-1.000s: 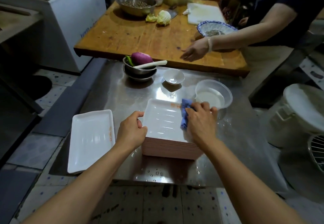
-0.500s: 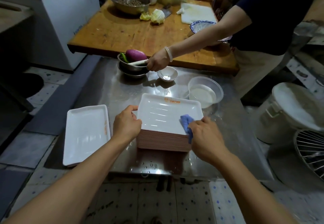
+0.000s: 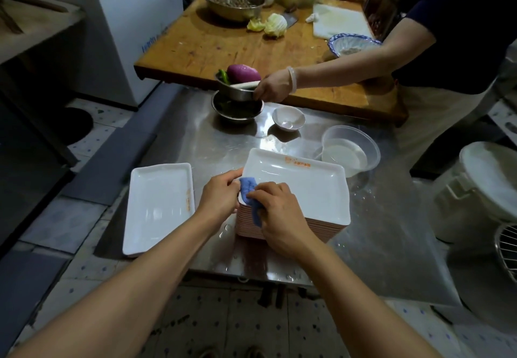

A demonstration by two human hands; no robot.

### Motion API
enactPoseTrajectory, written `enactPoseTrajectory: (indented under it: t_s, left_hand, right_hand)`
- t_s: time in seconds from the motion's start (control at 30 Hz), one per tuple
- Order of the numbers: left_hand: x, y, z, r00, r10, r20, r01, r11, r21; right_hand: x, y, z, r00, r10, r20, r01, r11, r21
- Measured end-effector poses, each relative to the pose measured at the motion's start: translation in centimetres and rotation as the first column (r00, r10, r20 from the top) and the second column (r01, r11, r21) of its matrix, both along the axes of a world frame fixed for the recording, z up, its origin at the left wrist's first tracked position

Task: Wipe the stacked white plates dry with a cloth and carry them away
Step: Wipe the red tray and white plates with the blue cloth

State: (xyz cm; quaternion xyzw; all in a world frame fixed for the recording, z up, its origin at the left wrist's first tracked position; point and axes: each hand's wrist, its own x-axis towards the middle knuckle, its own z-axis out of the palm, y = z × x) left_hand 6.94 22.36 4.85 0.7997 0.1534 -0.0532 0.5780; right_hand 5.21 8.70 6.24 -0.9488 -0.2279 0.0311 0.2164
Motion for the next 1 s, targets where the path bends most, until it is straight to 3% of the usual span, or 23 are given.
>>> enactPoseTrajectory:
  t_s: [0.2, 0.37, 0.63, 0.73, 1.0]
  left_hand:
    - [-0.1, -0.6, -0.2, 0.999, -0.002, 0.038, -0.003, 0.993, 0.118]
    - [-0.2, -0.9, 0.1, 0.998, 0.003, 0.061, -0.019, 0.964, 0.267]
    - [-0.2, -0.9, 0.2, 0.999, -0.006, 0.047, -0.01, 0.945, 0.327]
    - [-0.3, -1.2, 0.2, 0.998, -0.003, 0.064, -0.02, 0.938, 0.345]
    - [-0.6, -1.6, 0.3, 0.998, 0.015, 0.067, -0.039, 0.933, 0.359]
  right_hand:
    - [3.1, 0.1, 0.3, 0.989, -0.058, -0.136, 0.064, 0.997, 0.037]
    - [5.5, -0.5, -0.3, 0.991, -0.136, 0.011, 0.136, 0.978, -0.156]
    - [4.5, -8.5, 0.2, 0.925, -0.32, 0.207, 0.375, 0.857, -0.353]
    - [3.5, -10.1, 0.8, 0.928, -0.302, 0.217, 0.37, 0.811, -0.453]
    - [-1.1, -8.9, 1.3, 0.978, -0.207, 0.039, 0.21, 0.949, -0.235]
